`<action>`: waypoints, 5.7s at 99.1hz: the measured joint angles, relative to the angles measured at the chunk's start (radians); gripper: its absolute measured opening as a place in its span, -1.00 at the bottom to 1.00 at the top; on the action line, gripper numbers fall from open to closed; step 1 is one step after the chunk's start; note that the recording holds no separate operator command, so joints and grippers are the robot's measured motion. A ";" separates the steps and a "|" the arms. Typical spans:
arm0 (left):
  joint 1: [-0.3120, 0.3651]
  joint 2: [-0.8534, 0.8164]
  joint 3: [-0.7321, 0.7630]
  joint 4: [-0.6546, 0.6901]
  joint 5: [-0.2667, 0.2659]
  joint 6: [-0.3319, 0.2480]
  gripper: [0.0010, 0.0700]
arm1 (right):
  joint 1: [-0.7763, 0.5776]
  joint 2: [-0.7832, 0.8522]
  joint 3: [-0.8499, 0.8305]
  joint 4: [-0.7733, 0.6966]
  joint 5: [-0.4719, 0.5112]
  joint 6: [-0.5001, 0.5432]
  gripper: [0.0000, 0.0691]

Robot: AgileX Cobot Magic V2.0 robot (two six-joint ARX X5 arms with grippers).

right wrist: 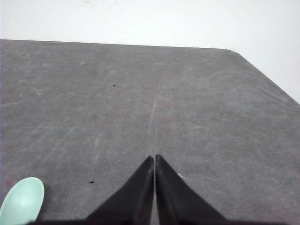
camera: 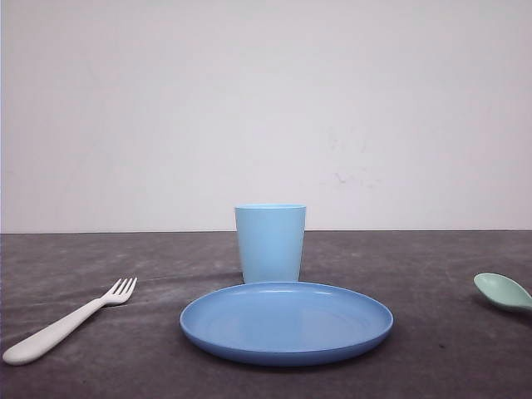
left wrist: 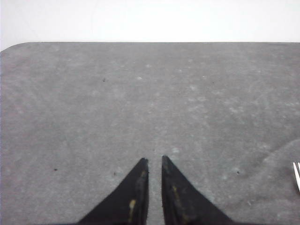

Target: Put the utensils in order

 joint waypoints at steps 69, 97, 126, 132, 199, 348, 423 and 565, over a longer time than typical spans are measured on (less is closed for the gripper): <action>0.000 0.000 0.000 0.000 0.000 0.000 -0.95 | 0.000 0.000 0.000 0.000 0.000 0.000 -0.99; 0.000 0.000 0.000 0.000 0.000 0.000 -0.95 | 0.000 0.000 0.000 0.000 0.000 0.000 -0.99; 0.000 0.000 0.000 0.000 0.000 0.000 -0.95 | 0.000 0.000 0.000 0.000 -0.001 0.000 -0.99; 0.000 0.000 0.000 0.002 0.000 0.000 -0.95 | 0.000 0.000 0.000 0.000 -0.001 0.005 -0.99; 0.000 0.003 -0.002 0.010 0.020 -0.269 -0.95 | 0.000 0.003 0.016 0.029 -0.129 0.424 -0.99; -0.441 1.035 0.603 -0.273 0.061 -0.332 -0.16 | 0.082 0.657 0.655 -0.408 -0.211 0.151 0.04; -0.548 1.373 0.605 -0.090 0.019 -0.465 -0.36 | 0.082 0.657 0.655 -0.411 -0.211 0.151 0.04; -0.678 1.612 0.755 0.918 -0.154 -0.254 -0.91 | 0.082 0.657 0.655 -0.348 -0.177 0.145 0.04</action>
